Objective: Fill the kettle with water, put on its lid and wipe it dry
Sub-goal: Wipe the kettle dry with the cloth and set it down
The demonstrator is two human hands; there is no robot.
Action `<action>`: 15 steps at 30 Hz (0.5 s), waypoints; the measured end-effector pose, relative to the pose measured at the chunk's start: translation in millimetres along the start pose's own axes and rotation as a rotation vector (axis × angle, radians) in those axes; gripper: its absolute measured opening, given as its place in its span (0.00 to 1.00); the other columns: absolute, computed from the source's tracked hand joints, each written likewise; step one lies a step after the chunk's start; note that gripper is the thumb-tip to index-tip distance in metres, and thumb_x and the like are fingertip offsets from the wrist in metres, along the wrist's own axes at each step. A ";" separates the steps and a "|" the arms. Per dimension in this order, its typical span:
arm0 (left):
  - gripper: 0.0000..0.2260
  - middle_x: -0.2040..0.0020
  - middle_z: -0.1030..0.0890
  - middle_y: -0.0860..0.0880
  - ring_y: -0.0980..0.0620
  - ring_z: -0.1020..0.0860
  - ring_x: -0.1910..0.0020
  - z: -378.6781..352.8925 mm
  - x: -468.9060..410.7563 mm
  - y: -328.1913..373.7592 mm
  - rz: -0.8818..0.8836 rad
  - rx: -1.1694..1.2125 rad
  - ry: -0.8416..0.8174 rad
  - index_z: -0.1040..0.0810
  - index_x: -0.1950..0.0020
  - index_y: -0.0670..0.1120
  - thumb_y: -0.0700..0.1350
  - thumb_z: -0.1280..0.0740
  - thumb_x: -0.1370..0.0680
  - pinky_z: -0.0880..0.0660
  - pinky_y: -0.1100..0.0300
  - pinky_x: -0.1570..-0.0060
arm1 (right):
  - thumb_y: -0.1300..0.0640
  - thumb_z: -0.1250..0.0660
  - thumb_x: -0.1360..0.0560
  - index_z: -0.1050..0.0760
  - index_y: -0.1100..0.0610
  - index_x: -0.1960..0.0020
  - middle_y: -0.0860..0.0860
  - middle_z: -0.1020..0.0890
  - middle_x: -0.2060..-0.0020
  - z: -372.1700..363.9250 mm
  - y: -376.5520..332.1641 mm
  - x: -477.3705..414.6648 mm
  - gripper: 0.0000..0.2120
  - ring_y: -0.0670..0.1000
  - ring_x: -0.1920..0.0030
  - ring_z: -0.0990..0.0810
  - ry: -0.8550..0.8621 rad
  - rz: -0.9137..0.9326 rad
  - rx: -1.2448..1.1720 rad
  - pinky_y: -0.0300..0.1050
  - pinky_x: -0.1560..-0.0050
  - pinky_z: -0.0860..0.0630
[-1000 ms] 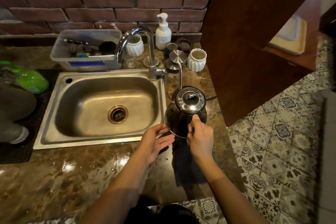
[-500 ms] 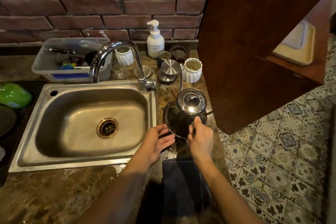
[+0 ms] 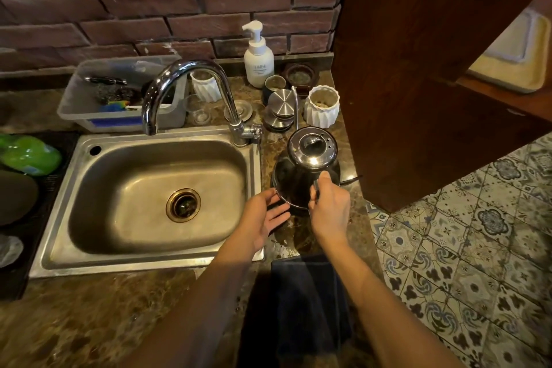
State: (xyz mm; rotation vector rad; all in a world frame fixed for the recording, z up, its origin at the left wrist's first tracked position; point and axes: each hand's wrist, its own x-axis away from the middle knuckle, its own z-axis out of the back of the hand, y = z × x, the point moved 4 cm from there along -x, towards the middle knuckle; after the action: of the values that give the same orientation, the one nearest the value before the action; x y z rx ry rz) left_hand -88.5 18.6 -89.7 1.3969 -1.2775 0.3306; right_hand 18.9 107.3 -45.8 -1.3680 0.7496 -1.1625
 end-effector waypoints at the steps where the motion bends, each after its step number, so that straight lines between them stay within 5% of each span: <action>1: 0.14 0.45 0.19 0.46 0.40 0.21 0.35 0.2 -0.1 -0.1 0.002 -0.003 0.001 0.25 0.32 0.41 0.44 0.42 0.15 0.26 0.44 0.32 | 0.45 0.43 0.19 0.31 0.62 0.71 0.50 0.27 0.77 -0.6 -1.0 1.1 0.27 0.52 0.72 0.29 0.004 0.014 0.011 0.54 0.65 0.31; 4: 0.14 0.45 0.19 0.47 0.42 0.21 0.36 0.3 0.7 -0.8 -0.009 -0.014 -0.001 0.26 0.31 0.42 0.44 0.42 0.15 0.26 0.44 0.32 | 0.50 0.44 0.16 0.32 0.68 0.69 0.54 0.27 0.76 0.2 -6.1 5.0 0.29 0.52 0.72 0.29 0.036 0.056 0.057 0.52 0.66 0.32; 8: 0.09 0.44 0.19 0.47 0.43 0.20 0.38 0.0 2.6 -5.6 -0.026 -0.037 -0.022 0.24 0.40 0.46 0.45 0.42 0.15 0.27 0.43 0.31 | 0.47 0.45 0.17 0.30 0.64 0.69 0.56 0.26 0.76 3.9 -5.1 5.6 0.28 0.53 0.72 0.28 0.047 0.065 0.096 0.58 0.62 0.27; 15: 0.16 0.45 0.19 0.49 0.44 0.20 0.37 0.4 0.9 -7.6 -0.069 -0.072 -0.034 0.28 0.29 0.43 0.46 0.39 0.15 0.26 0.44 0.32 | 0.45 0.45 0.16 0.24 0.56 0.66 0.51 0.27 0.77 12.3 -3.1 9.2 0.25 0.53 0.73 0.28 -0.036 -0.017 0.015 0.51 0.64 0.29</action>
State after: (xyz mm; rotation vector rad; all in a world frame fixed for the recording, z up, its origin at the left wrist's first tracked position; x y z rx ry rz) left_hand -82.2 15.9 -93.2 1.3873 -1.2533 0.2129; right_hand 32.6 103.5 -39.3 -1.3817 0.7036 -1.1517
